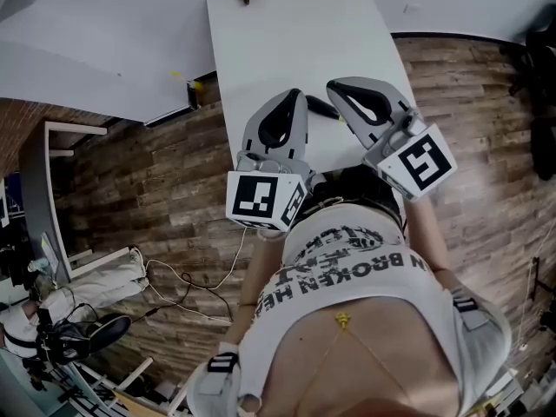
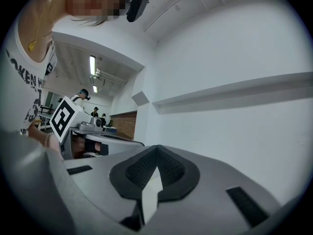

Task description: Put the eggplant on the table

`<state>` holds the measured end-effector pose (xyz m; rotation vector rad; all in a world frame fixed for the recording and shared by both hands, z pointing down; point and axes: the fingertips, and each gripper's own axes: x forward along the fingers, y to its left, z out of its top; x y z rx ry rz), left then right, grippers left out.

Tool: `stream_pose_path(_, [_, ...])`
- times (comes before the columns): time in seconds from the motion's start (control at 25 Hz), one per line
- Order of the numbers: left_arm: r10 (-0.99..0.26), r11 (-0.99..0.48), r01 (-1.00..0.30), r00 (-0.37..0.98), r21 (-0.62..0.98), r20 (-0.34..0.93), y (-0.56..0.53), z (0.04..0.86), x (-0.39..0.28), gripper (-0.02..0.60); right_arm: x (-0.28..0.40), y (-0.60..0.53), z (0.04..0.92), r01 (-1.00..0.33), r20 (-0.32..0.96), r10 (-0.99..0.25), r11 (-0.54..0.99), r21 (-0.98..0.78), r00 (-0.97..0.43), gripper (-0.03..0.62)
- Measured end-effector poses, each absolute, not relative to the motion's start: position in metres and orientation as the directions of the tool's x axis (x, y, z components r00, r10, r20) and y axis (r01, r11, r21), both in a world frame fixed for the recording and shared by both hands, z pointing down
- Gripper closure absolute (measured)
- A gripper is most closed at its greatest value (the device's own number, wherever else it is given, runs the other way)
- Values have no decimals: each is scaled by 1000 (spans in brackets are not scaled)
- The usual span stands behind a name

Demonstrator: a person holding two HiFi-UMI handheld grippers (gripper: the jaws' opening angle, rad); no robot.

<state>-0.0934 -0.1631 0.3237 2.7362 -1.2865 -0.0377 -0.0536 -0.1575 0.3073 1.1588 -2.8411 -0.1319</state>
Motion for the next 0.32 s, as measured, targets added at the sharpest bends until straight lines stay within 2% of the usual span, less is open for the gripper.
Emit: stream_pose_path(0.32, [-766,-635,-764,642,114,34,-163,326,-91,583,-50,-159,311,-699,43,-703,710,85,-710,586])
